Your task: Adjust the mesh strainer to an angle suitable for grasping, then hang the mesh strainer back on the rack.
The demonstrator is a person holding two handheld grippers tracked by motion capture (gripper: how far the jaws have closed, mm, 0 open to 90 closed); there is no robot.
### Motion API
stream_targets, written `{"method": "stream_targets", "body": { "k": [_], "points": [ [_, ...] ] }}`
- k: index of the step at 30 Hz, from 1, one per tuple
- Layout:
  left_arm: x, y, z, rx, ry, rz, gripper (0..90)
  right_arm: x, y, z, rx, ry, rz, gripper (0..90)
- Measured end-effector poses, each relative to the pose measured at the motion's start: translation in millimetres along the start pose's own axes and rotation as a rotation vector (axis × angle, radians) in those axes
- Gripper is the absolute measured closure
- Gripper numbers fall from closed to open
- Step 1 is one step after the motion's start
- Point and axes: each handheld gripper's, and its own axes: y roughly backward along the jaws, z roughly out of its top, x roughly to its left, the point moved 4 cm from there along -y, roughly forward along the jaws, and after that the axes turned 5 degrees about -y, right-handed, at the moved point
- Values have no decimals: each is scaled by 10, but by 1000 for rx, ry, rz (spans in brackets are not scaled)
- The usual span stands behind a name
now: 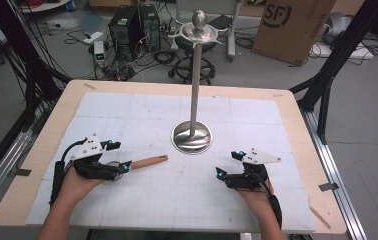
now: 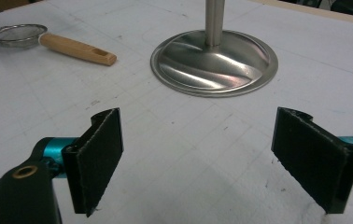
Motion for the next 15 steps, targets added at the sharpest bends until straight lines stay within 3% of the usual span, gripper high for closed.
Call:
{"method": "stream_targets", "body": {
  "k": [6, 15],
  "points": [
    [61, -27, -78, 34, 25, 14, 218, -3, 44, -1, -9, -4, -1, 154],
    [51, -57, -97, 67, 21, 19, 221, -1, 42, 15, -14, -2, 0, 154]
  ]
}}
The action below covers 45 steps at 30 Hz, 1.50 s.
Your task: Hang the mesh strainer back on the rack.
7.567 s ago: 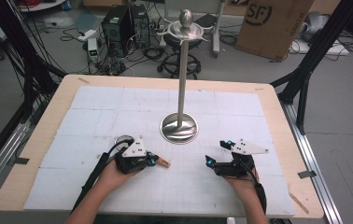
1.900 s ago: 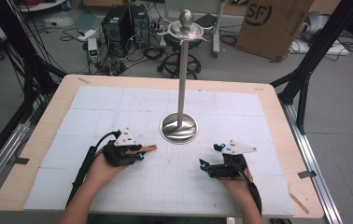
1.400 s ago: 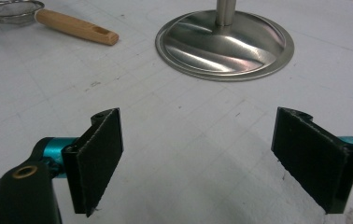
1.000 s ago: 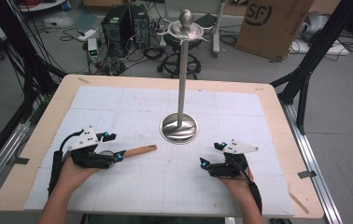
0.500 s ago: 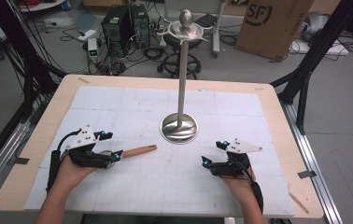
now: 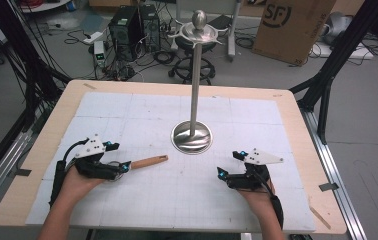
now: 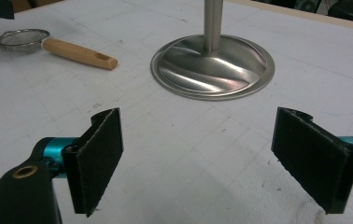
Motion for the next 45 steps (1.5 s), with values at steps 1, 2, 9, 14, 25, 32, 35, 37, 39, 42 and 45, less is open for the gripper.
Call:
{"method": "stream_targets", "body": {
  "k": [1, 2, 9, 14, 25, 32, 35, 37, 39, 42, 45],
  "points": [
    [4, -4, -1, 2, 3, 7, 218, -1, -3, -3, 2, 0, -1, 154],
    [6, -7, -2, 3, 7, 10, 217, -2, -4, -6, 4, 2, -1, 154],
    [-4, -92, -38, 64, -5, -1, 225, 5, -5, -20, 10, 1, 2, 154],
    [-47, -193, -90, 141, -34, -21, 265, 6, -40, -20, 13, 9, 6, 154],
    [-151, -402, -108, 272, -109, -60, 443, 30, -42, -31, 23, 15, 8, 154],
    [-165, -369, -110, 304, -106, -87, 644, 38, -35, -47, 30, 13, 10, 154],
    [-174, -364, -104, 313, -103, -96, 657, 32, -37, -50, 30, 16, 7, 154],
    [-186, -348, -94, 326, -108, -103, 665, 33, -36, -50, 31, 14, 8, 154],
    [-206, -336, -83, 338, -100, -115, 673, 27, -35, -47, 27, 18, 6, 154],
    [-225, -324, -57, 364, -105, -116, 679, 27, -36, -44, 24, 17, 9, 154],
    [-219, -348, -46, 394, -111, -106, 669, 29, -38, -44, 25, 12, 9, 154]
  ]
}}
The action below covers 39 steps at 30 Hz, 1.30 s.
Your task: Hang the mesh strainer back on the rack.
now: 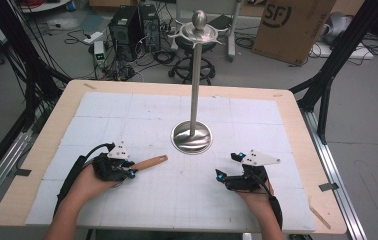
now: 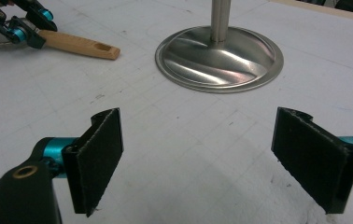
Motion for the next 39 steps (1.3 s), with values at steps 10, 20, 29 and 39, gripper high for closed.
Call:
{"method": "stream_targets", "body": {
  "k": [10, 20, 29, 39],
  "points": [
    [108, -94, 146, 143, 3, -82, 637, -5, 5, 20, -8, 1, 0, 154],
    [83, -94, 183, 171, -33, -85, 687, -12, 4, 27, -11, 2, 0, 154],
    [3, 94, 222, -35, -43, -148, 687, -18, 13, 8, -6, 0, -5, 154],
    [-36, 364, 309, -290, -43, -80, 687, 6, 19, -4, 1, 6, -3, 154]
  ]
}}
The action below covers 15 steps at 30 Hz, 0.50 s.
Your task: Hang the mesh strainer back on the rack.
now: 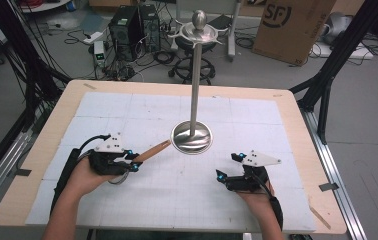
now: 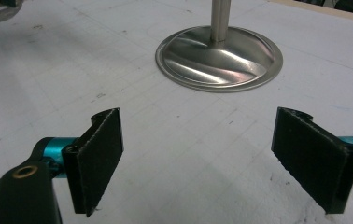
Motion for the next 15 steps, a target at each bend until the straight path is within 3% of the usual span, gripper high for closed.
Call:
{"method": "stream_targets", "body": {
  "k": [8, 11, 15],
  "points": [
    [65, 64, -35, -98, 40, 43, 687, -1, -4, -3, 0, 0, 2, 154],
    [64, 113, -2, -151, 29, 54, 687, -11, 2, -3, -2, -4, -1, 154],
    [89, 156, 58, -217, 38, 36, 687, -24, 5, -4, -2, -10, -4, 154]
  ]
}}
